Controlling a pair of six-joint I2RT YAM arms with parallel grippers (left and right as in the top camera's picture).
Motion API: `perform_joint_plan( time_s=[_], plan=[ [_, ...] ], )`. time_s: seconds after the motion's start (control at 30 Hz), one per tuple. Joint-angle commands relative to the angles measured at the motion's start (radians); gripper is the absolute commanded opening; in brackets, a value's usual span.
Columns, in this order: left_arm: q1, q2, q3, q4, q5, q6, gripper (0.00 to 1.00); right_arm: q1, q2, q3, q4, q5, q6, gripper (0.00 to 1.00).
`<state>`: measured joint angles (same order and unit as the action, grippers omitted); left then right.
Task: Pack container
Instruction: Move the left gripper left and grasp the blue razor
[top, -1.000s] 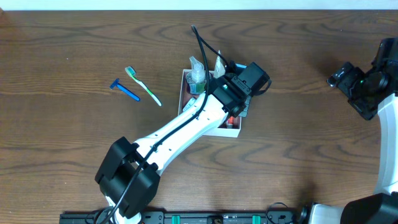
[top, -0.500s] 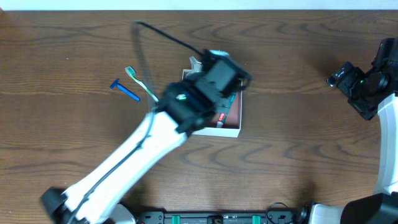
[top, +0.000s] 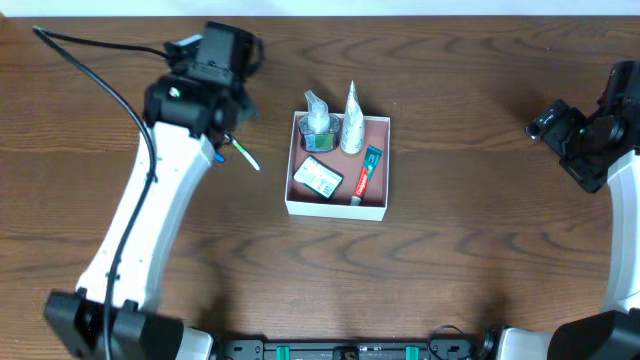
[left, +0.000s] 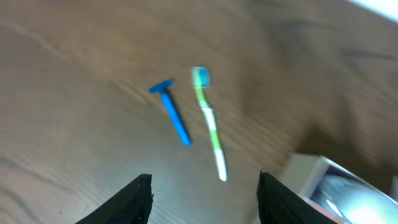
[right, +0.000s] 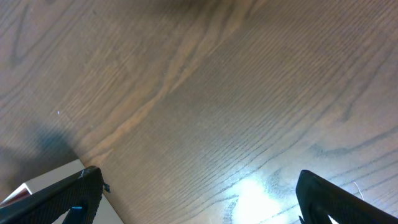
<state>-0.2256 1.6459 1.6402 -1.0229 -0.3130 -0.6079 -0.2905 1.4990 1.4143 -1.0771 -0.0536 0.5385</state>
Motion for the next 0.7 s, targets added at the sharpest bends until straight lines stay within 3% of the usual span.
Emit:
perform_joint_plan(
  time_s=[0.0, 0.23, 0.67],
  plan=[
    [0.082, 0.088, 0.003, -0.005, 0.075, -0.019, 0.55, -0.004, 0.006, 0.009, 0.0, -0.003, 0.01, 0.99],
    [0.198, 0.262, 0.003, -0.004, 0.21, -0.023, 0.55, -0.004, 0.006, 0.009, 0.0, -0.003, 0.01, 0.99],
    [0.262, 0.427, 0.003, 0.064, 0.299, -0.022, 0.55, -0.004, 0.006, 0.009, 0.0, -0.003, 0.01, 0.99]
  ],
)
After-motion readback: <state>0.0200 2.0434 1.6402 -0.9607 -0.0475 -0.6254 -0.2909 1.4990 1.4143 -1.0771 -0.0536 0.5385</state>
